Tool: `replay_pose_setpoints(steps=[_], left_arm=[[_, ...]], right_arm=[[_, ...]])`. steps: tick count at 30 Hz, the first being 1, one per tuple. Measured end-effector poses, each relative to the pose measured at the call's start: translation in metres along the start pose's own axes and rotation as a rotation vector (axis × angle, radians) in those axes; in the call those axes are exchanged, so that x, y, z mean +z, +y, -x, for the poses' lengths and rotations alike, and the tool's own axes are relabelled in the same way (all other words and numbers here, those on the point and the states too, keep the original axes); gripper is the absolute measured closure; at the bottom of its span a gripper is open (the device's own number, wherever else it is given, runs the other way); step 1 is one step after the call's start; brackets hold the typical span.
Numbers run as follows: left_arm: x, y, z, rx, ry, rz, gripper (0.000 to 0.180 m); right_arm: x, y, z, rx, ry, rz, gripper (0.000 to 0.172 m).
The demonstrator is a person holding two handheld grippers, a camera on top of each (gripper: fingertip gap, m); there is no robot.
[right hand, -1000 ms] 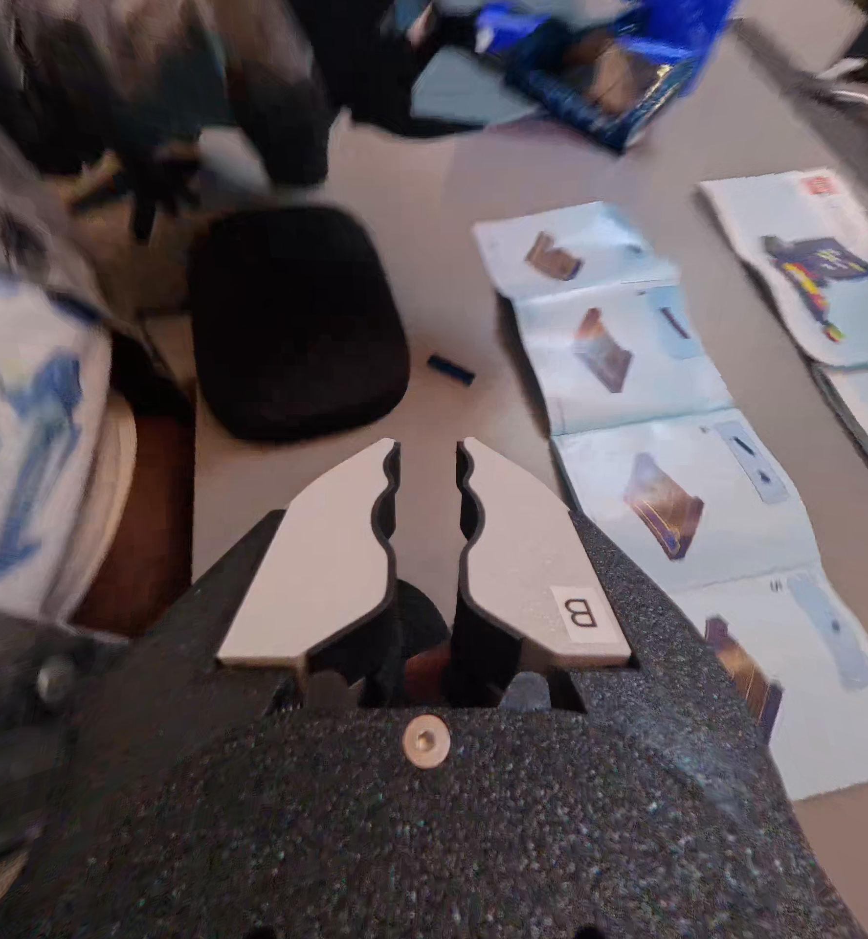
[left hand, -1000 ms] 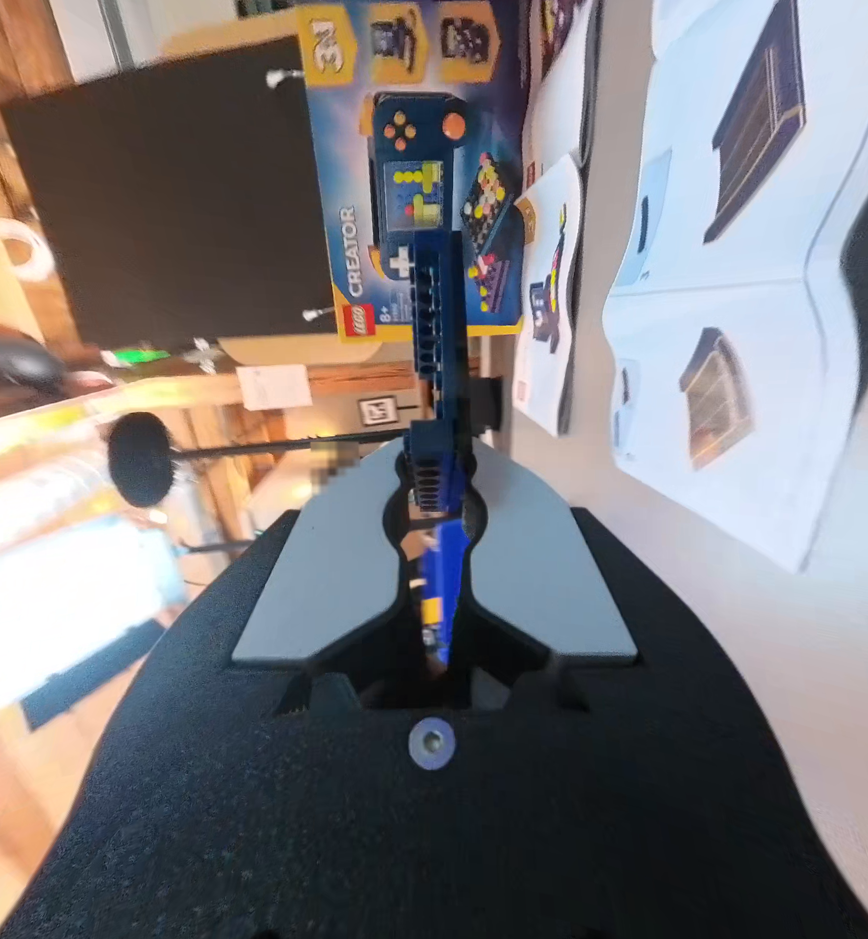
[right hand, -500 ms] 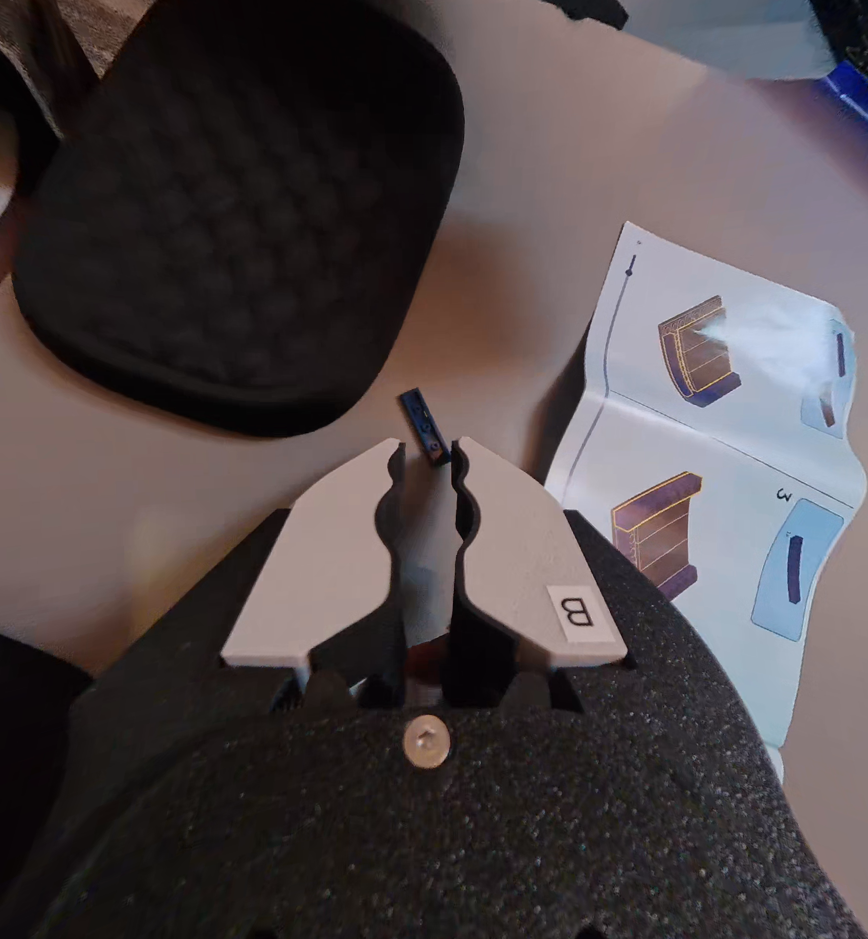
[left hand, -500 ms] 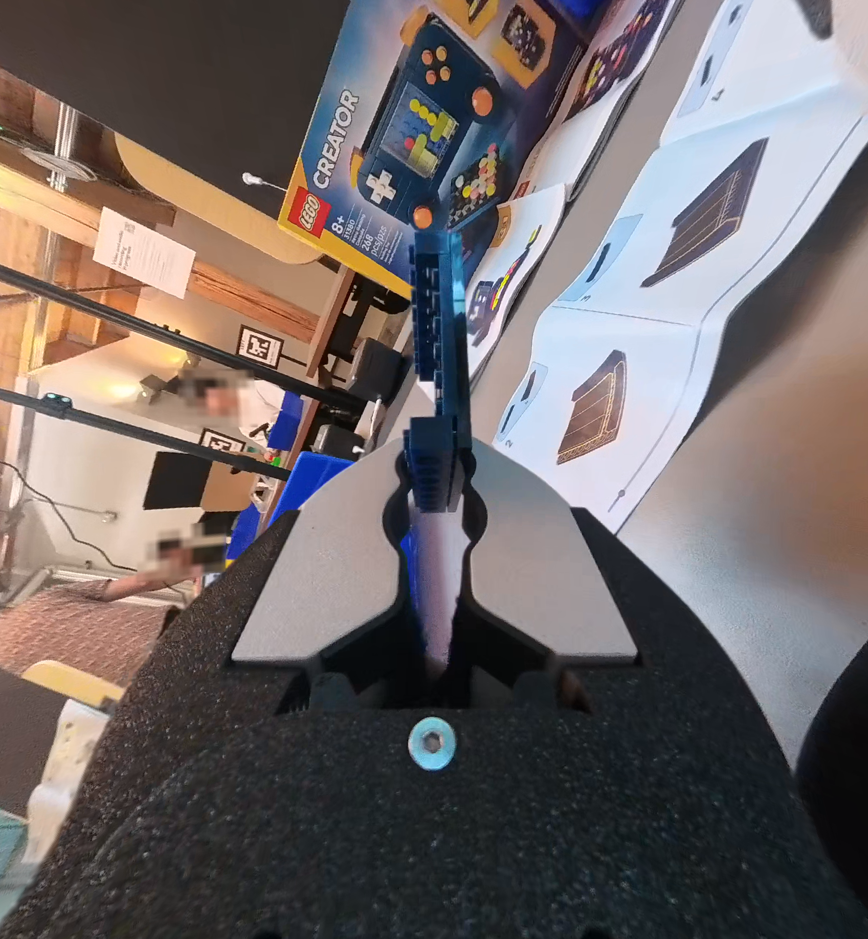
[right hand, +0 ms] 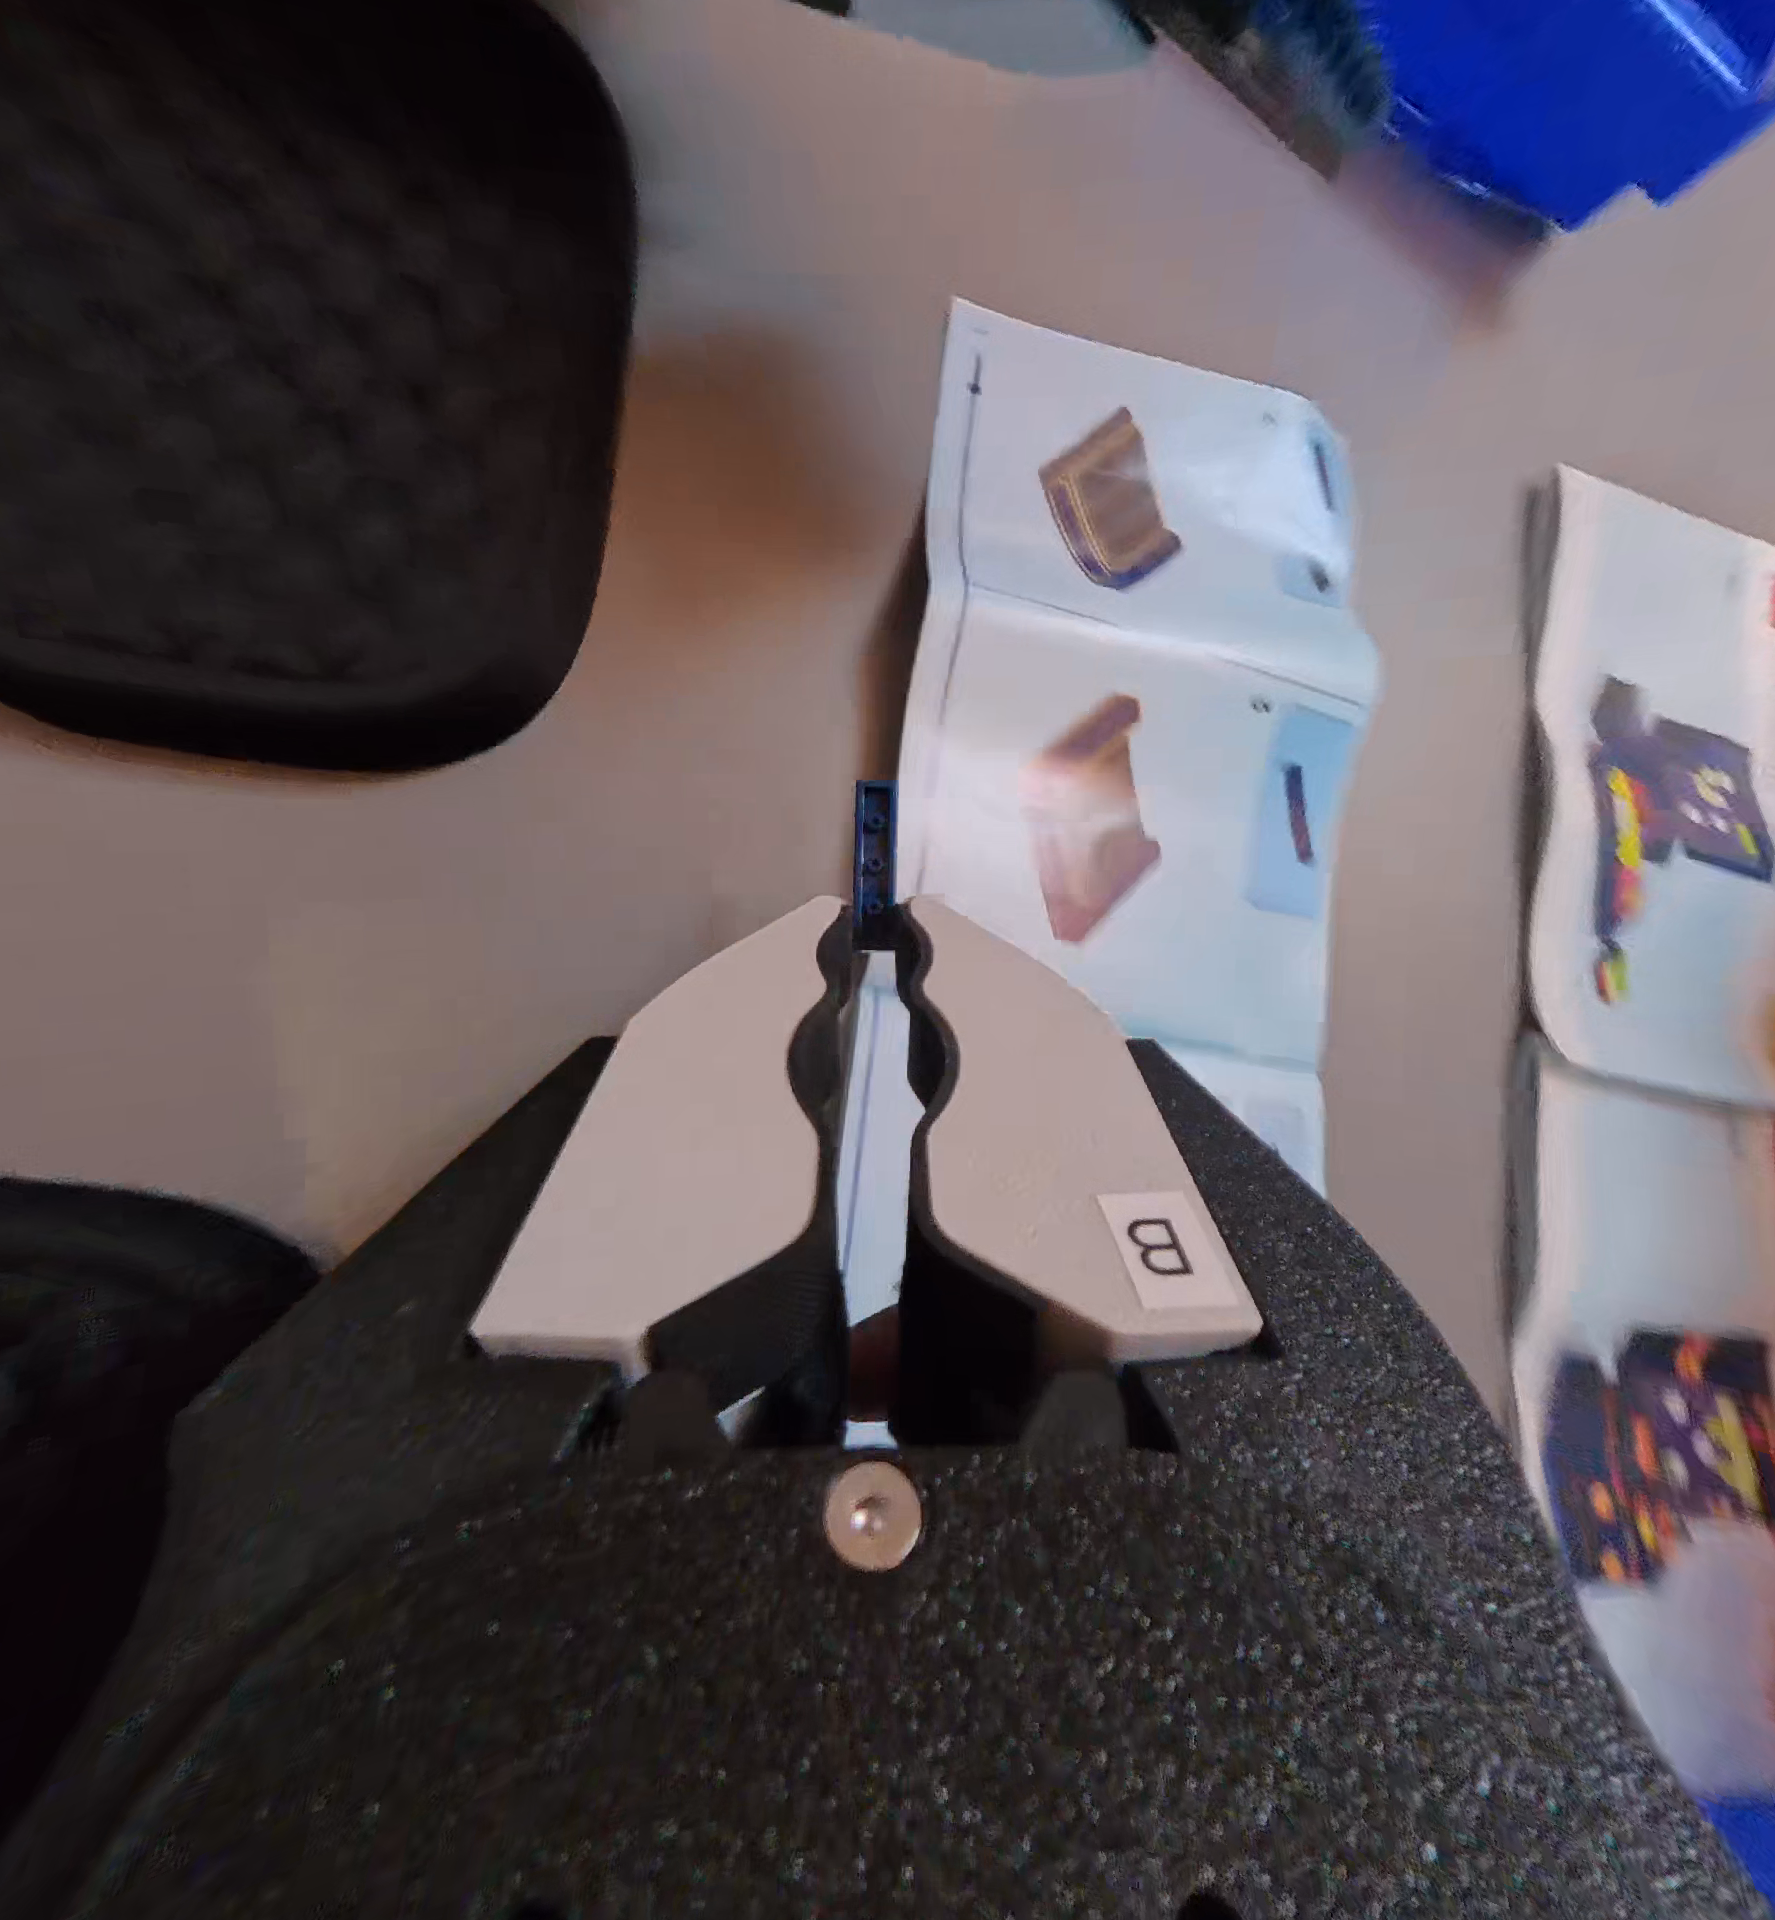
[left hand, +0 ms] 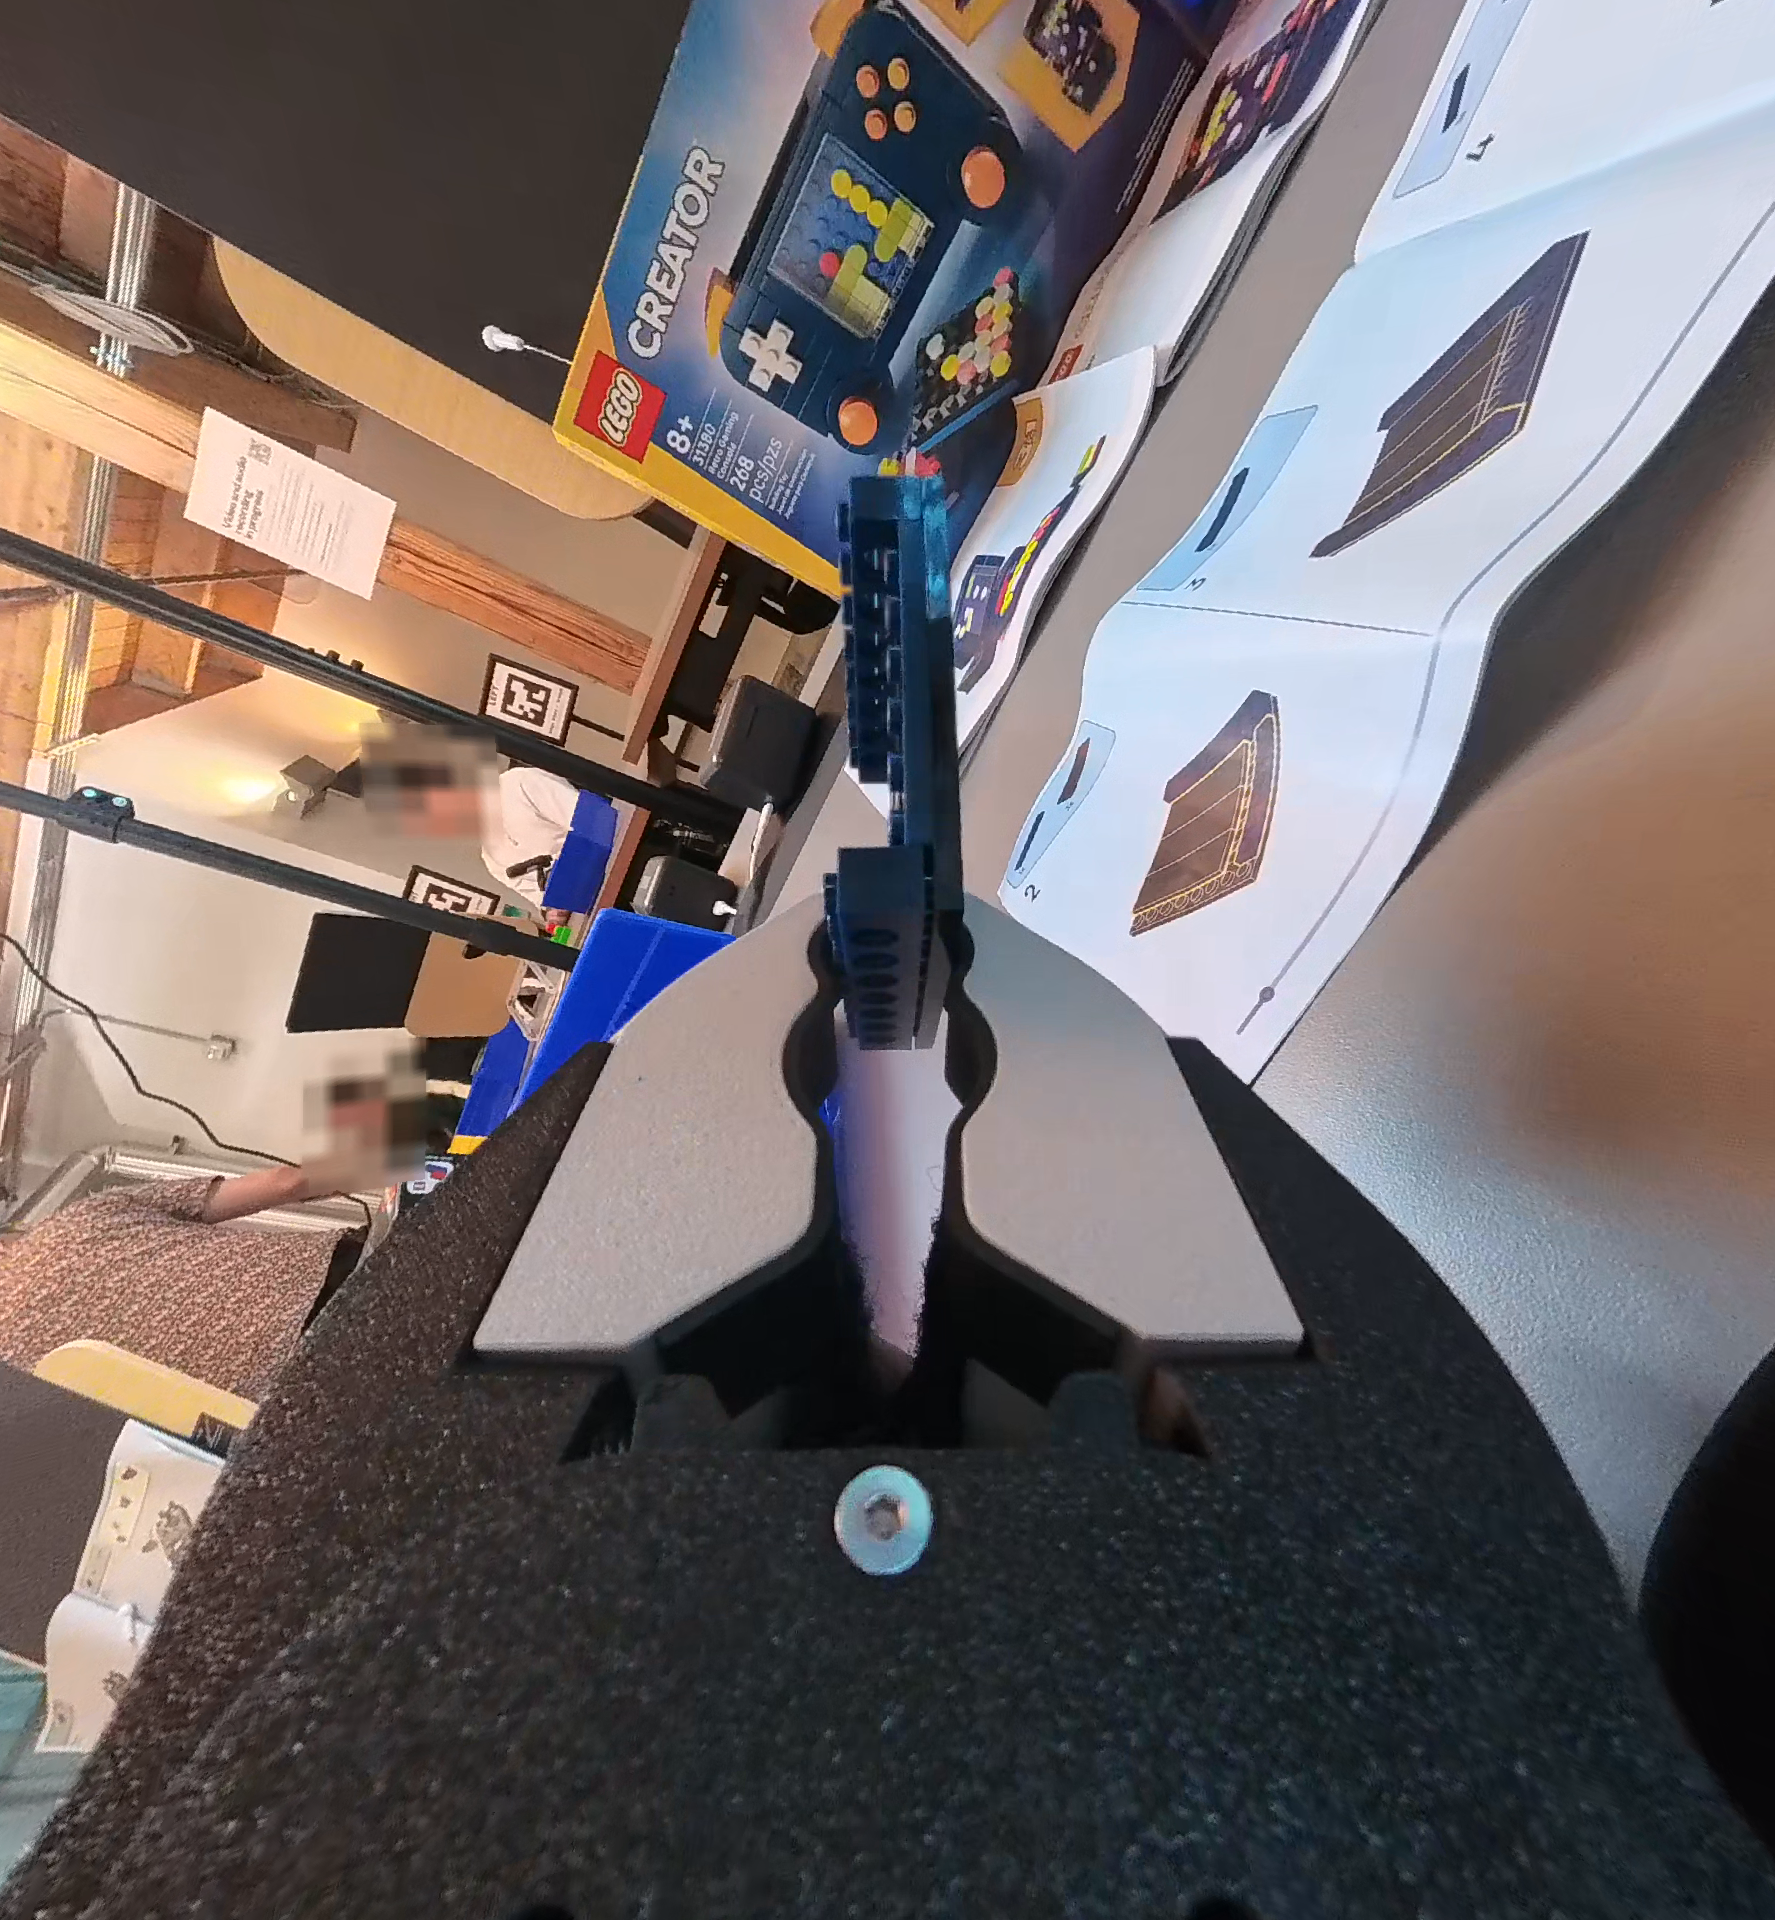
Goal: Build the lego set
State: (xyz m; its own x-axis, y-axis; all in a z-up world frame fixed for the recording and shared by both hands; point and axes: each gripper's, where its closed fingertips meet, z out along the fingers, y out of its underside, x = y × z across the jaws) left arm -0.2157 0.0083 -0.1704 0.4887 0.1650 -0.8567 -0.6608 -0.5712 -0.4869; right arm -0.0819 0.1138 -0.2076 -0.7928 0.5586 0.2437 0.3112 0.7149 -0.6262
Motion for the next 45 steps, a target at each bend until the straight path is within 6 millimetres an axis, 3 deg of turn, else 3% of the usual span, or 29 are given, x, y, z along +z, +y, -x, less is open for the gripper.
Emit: replay_pose_setpoints(steps=[3, 5, 9, 12, 17, 25, 28, 30, 33, 35, 38, 41, 45], left_arm=[[0.000, 0.000, -0.001, 0.012, -0.002, 0.001, 0.165], [-0.001, -0.001, -0.001, 0.022, -0.007, 0.000, 0.165], [-0.003, -0.010, -0.003, 0.034, -0.005, -0.032, 0.165], [-0.005, -0.019, -0.005, 0.052, -0.010, -0.057, 0.164], [-0.008, -0.020, -0.001, 0.097, -0.052, -0.059, 0.165], [-0.008, -0.013, 0.000, 0.090, -0.042, -0.051, 0.165], [-0.007, -0.013, -0.003, 0.114, -0.039, -0.044, 0.165], [-0.007, -0.013, -0.005, 0.127, -0.036, -0.041, 0.165], [-0.005, -0.014, -0.007, 0.133, -0.027, -0.044, 0.165], [-0.005, -0.015, -0.009, 0.136, -0.021, -0.050, 0.165], [-0.005, -0.018, -0.007, 0.143, -0.042, -0.065, 0.165], [-0.006, -0.018, -0.004, 0.160, -0.073, -0.065, 0.165], [-0.004, -0.017, -0.004, 0.149, -0.075, -0.072, 0.165]], right_arm=[[-0.033, 0.016, 0.023, 0.057, -0.053, 0.133, 0.165], [-0.062, 0.035, 0.056, 0.159, -0.180, 0.260, 0.164], [-0.140, 0.085, 0.132, 0.374, -0.487, 0.681, 0.165], [-0.167, 0.101, 0.163, 0.479, -0.637, 0.882, 0.164], [-0.149, 0.117, 0.164, 0.569, -0.667, 1.070, 0.164], [-0.101, 0.109, 0.138, 0.522, -0.492, 0.987, 0.172], [-0.087, 0.101, 0.128, 0.521, -0.417, 0.858, 0.172], [-0.084, 0.086, 0.115, 0.515, -0.313, 0.664, 0.168], [-0.103, 0.059, 0.122, 0.418, -0.242, 0.303, 0.153], [-0.124, 0.073, 0.130, 0.291, -0.126, 0.224, 0.146], [-0.144, 0.108, 0.136, 0.127, 0.073, 0.210, 0.148], [-0.146, 0.131, 0.141, 0.026, 0.158, 0.236, 0.149], [-0.136, 0.140, 0.138, -0.026, 0.172, 0.234, 0.149]])
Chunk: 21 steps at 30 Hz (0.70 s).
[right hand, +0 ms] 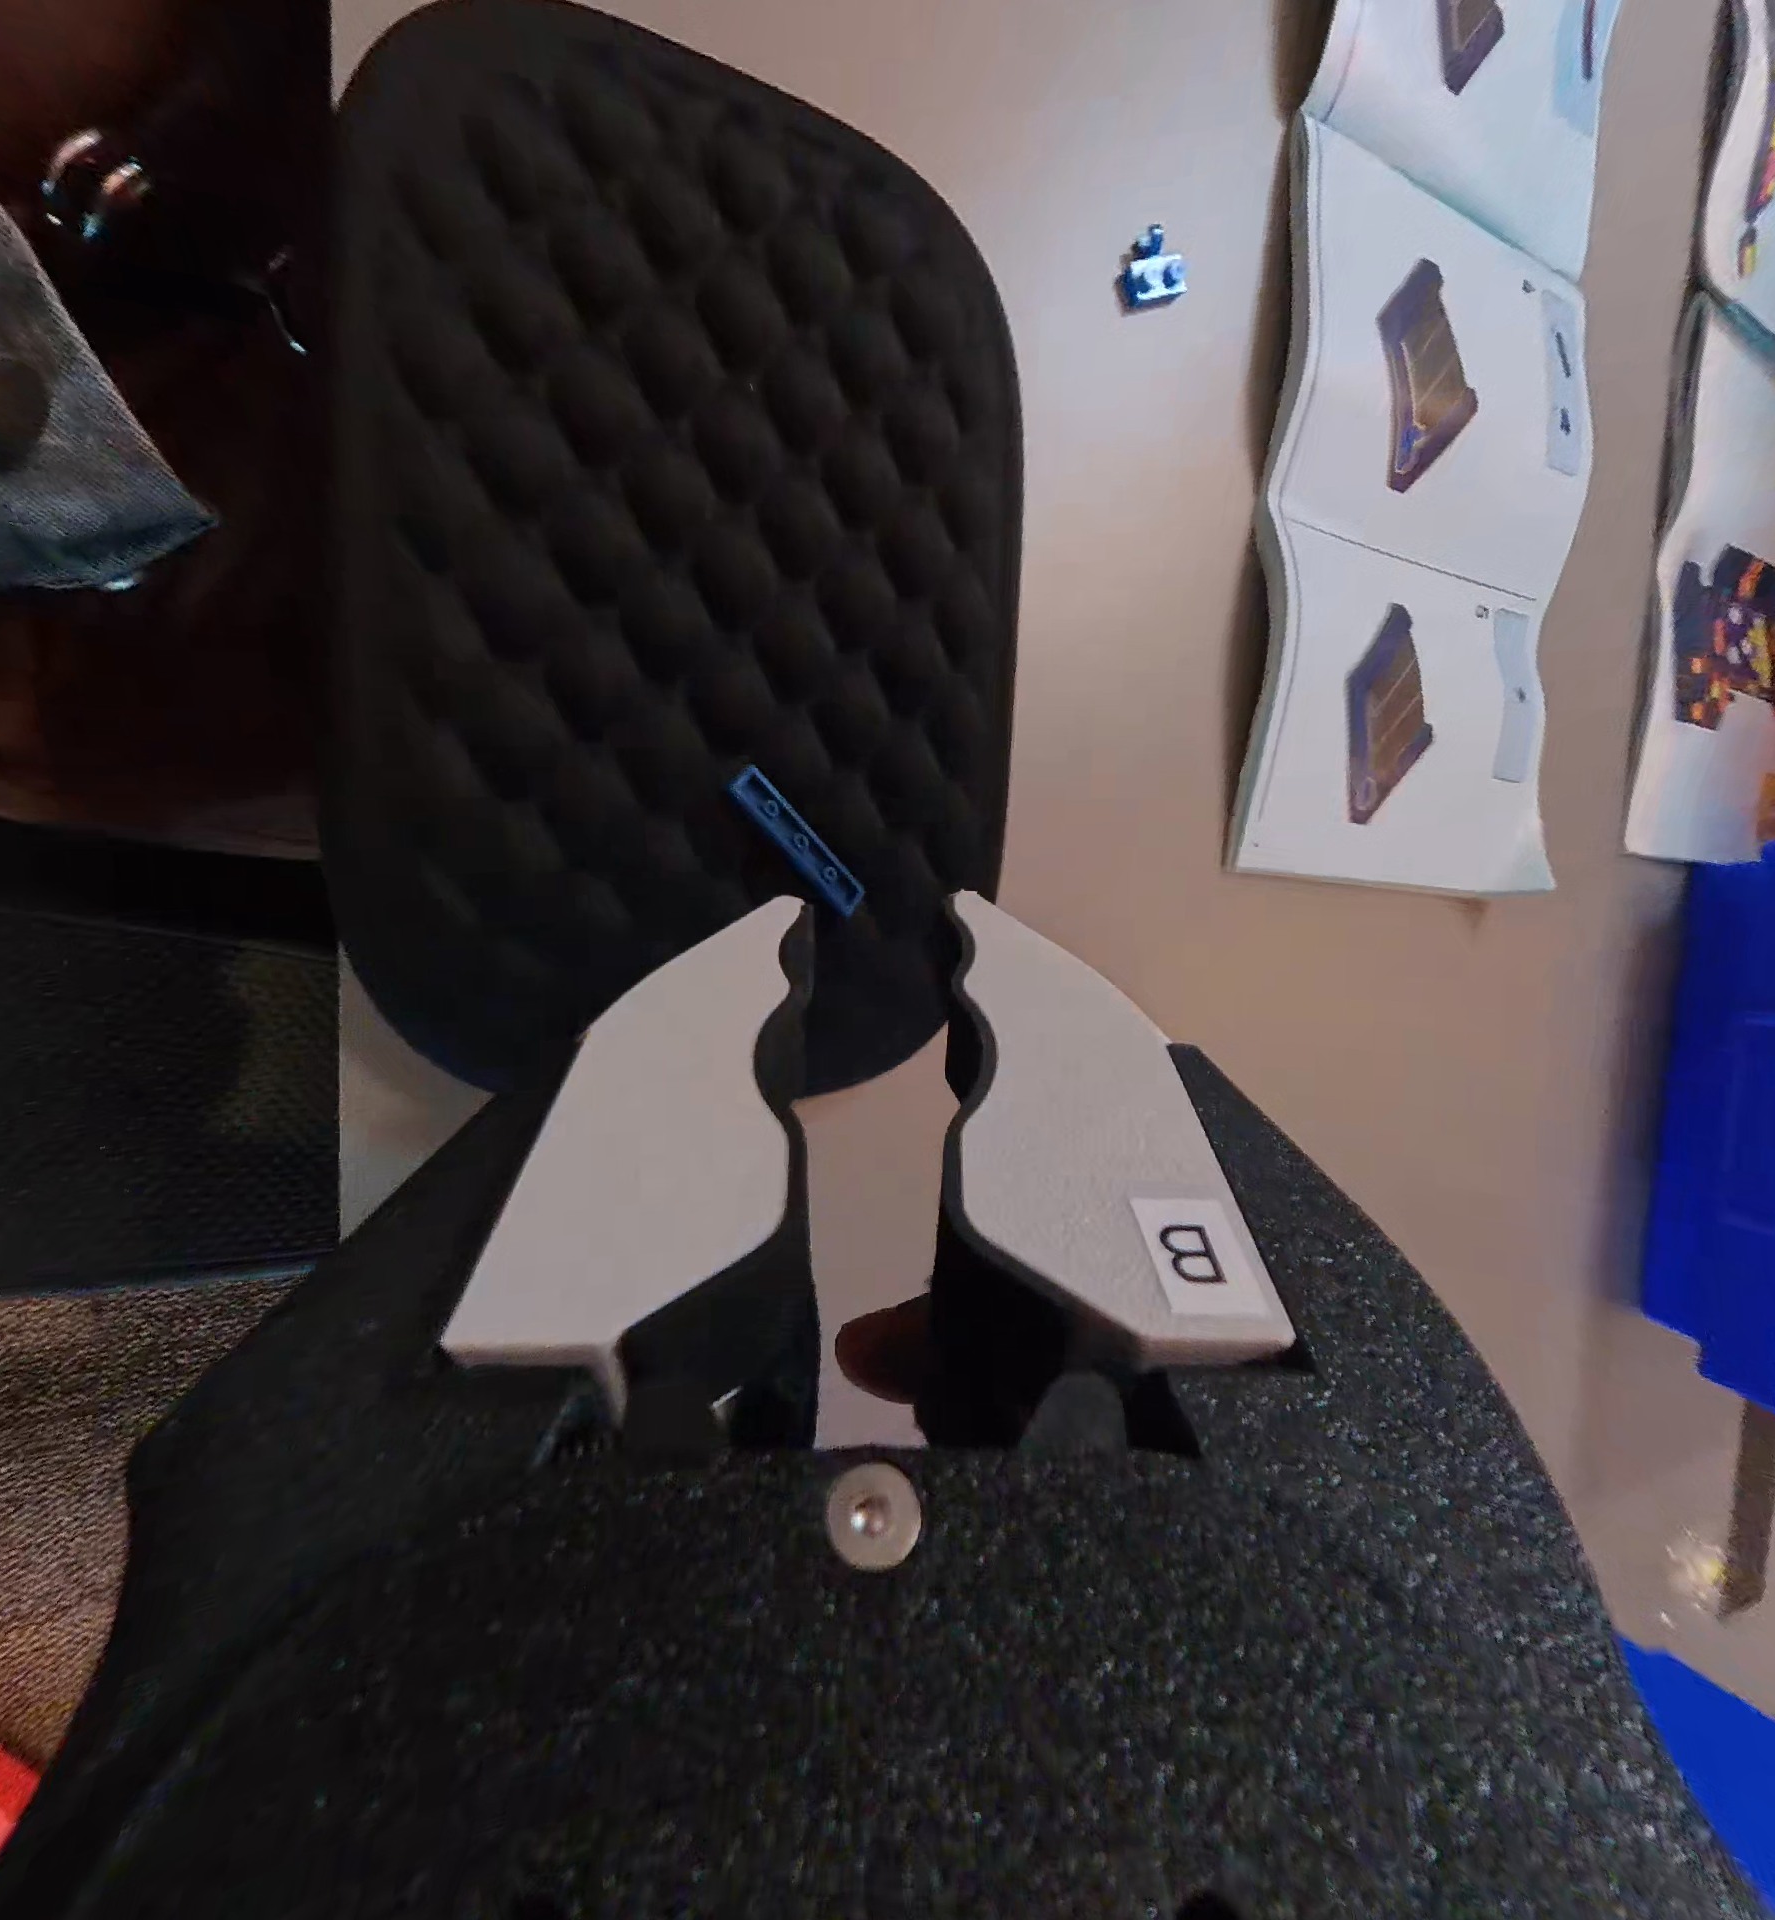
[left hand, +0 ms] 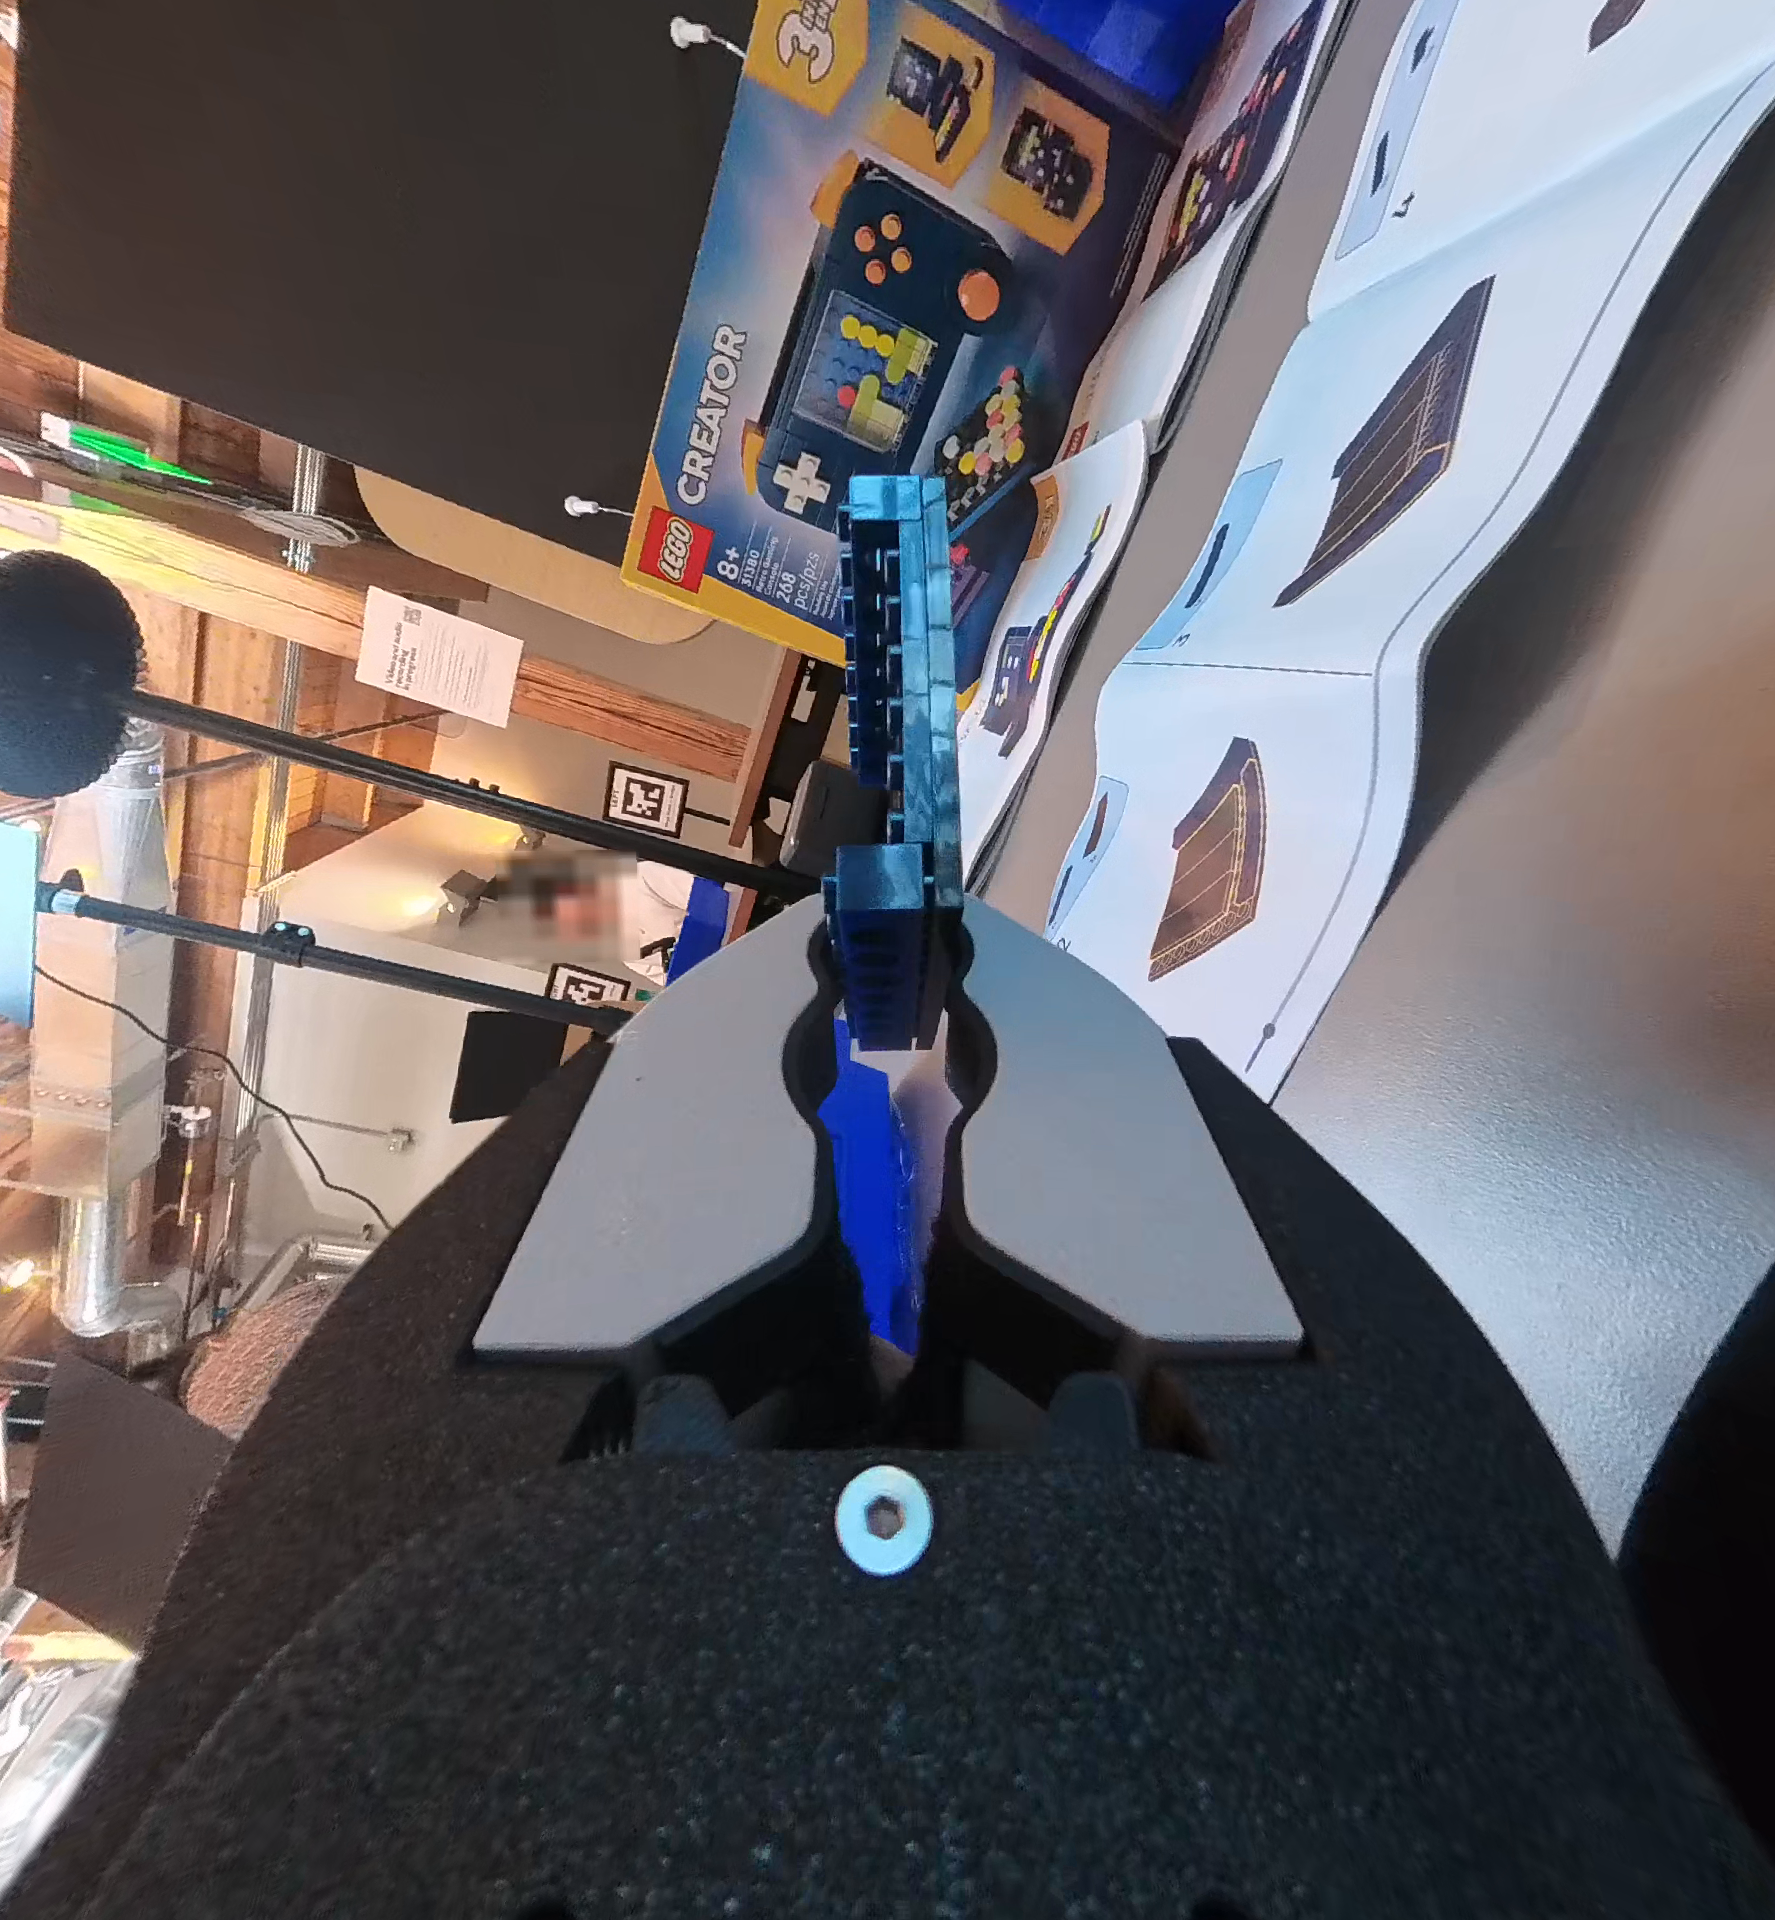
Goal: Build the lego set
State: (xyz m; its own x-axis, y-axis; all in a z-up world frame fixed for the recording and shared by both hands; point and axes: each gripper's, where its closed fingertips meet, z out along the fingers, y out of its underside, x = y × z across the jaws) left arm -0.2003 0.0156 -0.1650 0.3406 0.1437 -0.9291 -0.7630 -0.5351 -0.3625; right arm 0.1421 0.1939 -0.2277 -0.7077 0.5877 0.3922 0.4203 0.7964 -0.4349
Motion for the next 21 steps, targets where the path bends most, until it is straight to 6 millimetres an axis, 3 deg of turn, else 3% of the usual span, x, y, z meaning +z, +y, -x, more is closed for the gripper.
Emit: replay_pose_setpoints(steps=[5, 9, 17, 21], left_arm=[[0.002, 0.003, -0.002, 0.012, -0.001, 0.007, 0.165], [0.003, 0.003, -0.005, 0.042, 0.006, 0.012, 0.165], [0.003, 0.004, -0.007, 0.082, 0.011, 0.013, 0.165], [0.003, 0.005, -0.008, 0.080, 0.021, 0.010, 0.165]], right_arm=[[0.004, -0.005, 0.005, -0.012, -0.091, -0.043, 0.154], [0.008, -0.011, 0.012, 0.005, -0.206, -0.054, 0.168], [0.002, -0.042, 0.033, 0.504, -0.783, -0.050, 0.172], [0.011, -0.037, 0.028, 0.587, -0.811, -0.001, 0.171]])
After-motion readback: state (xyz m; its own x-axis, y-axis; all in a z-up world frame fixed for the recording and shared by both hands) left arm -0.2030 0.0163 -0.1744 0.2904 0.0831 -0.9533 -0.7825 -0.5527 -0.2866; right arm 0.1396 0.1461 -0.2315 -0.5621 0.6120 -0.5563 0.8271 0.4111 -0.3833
